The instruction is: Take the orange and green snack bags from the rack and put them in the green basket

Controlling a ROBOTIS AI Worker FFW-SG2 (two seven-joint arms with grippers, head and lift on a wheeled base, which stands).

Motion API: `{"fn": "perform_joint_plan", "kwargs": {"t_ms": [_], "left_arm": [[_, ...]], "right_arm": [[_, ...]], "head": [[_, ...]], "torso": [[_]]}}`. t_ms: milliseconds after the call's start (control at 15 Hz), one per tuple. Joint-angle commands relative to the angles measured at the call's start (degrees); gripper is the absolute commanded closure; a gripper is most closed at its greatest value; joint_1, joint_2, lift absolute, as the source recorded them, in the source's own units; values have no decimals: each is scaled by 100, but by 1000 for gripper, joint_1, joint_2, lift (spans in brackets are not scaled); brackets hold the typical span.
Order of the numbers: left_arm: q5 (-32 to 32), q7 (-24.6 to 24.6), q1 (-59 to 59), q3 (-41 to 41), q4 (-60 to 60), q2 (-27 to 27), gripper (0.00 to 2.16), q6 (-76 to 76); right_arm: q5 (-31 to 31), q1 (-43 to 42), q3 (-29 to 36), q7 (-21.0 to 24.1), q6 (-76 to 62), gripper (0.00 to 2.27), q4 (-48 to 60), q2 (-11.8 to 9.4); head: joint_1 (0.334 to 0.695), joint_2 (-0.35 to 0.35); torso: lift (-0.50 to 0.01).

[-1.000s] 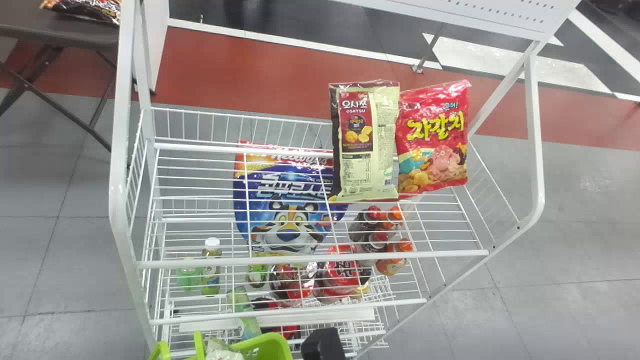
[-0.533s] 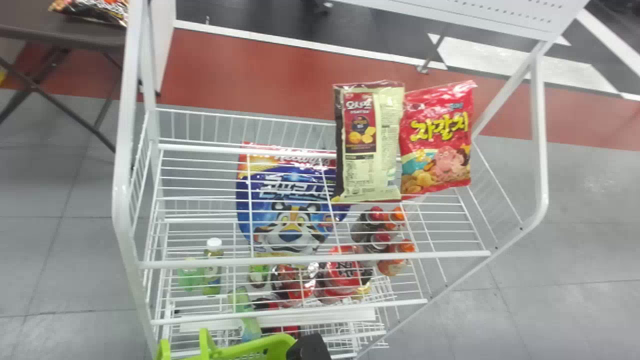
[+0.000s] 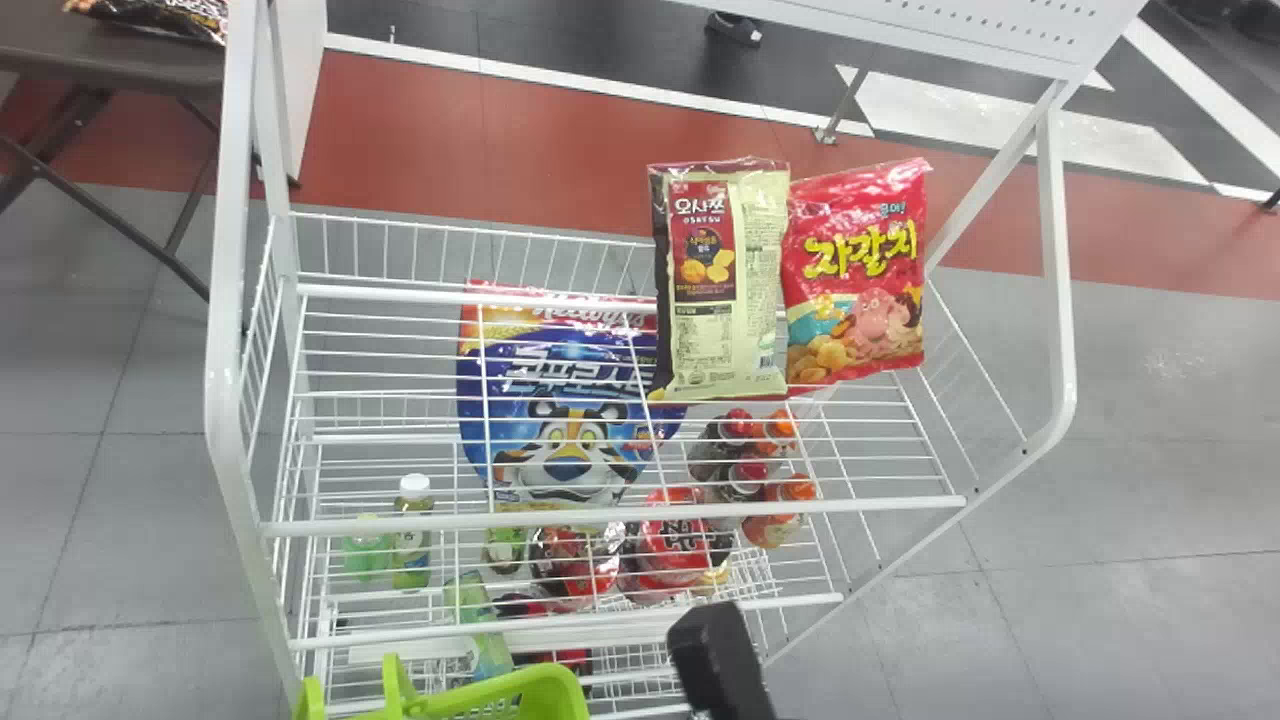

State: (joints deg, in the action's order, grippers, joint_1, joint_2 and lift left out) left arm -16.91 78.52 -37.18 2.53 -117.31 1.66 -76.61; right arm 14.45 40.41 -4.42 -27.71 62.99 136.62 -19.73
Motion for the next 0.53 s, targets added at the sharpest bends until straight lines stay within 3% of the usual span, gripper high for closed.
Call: {"fn": "perform_joint_plan", "kwargs": {"t_ms": [0,267,467], "left_arm": [[-6,6,0,2,-3,-8,2148,18],[-6,32,-35,2,6,-8,2148,89],[-23,32,-44,2,15,-17,2148,176]], "right_arm": [[243,151,477,116,-344,76,375,57],[401,336,1127,556,-1786,76,744,145],[190,432,1109,890,-3385,80,603,364]], "head": [[695,-350],[695,-350],[695,-350]], "torso": [[0],[0],[0]]}}
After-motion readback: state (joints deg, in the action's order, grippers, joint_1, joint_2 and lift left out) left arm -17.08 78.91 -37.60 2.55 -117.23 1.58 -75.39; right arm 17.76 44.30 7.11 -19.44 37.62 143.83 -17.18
